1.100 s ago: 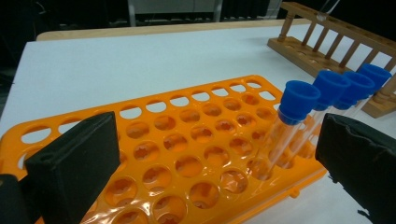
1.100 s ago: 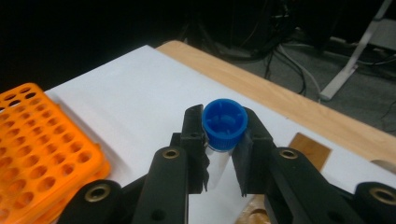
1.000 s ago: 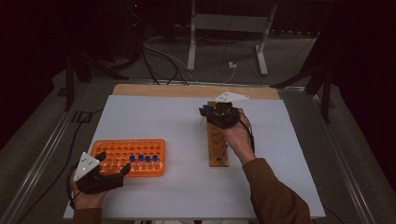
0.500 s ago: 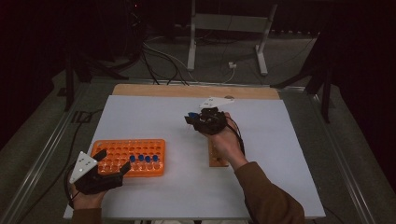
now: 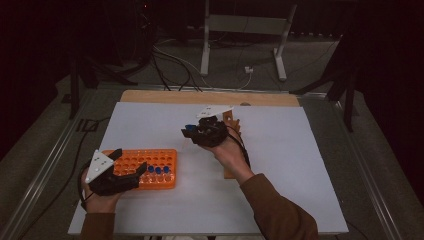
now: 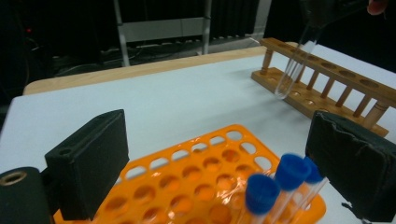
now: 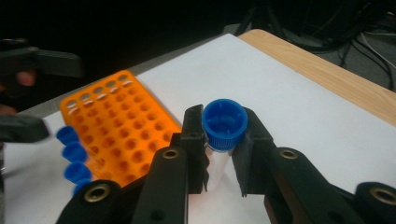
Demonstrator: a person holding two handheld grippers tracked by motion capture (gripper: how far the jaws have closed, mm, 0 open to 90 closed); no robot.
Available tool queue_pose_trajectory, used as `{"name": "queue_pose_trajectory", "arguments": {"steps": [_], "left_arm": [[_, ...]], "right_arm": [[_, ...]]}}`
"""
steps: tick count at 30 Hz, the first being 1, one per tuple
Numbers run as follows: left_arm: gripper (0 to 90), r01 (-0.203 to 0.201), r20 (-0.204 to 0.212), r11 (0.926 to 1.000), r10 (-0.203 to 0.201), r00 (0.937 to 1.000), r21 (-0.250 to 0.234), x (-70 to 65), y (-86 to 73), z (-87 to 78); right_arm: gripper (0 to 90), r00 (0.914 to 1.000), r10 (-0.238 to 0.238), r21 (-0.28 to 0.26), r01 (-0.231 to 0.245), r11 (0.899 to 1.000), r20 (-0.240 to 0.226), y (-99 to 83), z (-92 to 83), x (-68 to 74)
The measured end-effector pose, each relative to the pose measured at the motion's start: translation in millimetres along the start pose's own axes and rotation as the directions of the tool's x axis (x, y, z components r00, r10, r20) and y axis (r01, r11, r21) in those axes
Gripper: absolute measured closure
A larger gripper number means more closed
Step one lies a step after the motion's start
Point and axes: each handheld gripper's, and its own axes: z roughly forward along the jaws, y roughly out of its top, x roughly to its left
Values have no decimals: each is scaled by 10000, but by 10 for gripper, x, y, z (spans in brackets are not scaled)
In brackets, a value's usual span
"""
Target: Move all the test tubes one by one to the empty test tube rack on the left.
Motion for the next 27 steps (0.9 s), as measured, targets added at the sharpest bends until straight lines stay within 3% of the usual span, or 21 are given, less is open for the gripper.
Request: {"name": "queue_pose_trajectory", "arguments": {"steps": [7,15,27], "left_arm": [[128,-448,173,9989,451,9988,-170,-131,123,123],[310,-600,704,9980,611,9956,-182,-184,188,210],[526,-967,659,9952,973,9931,-123,-302,259,298]], "right_arm": [[761,9997,-76,92,78,9999,-225,61,99,124],[761,9991,-21,139,27,9999,-418,106,192,242],[761,9959,-184,187,201,9996,-885,178,301,458]]}}
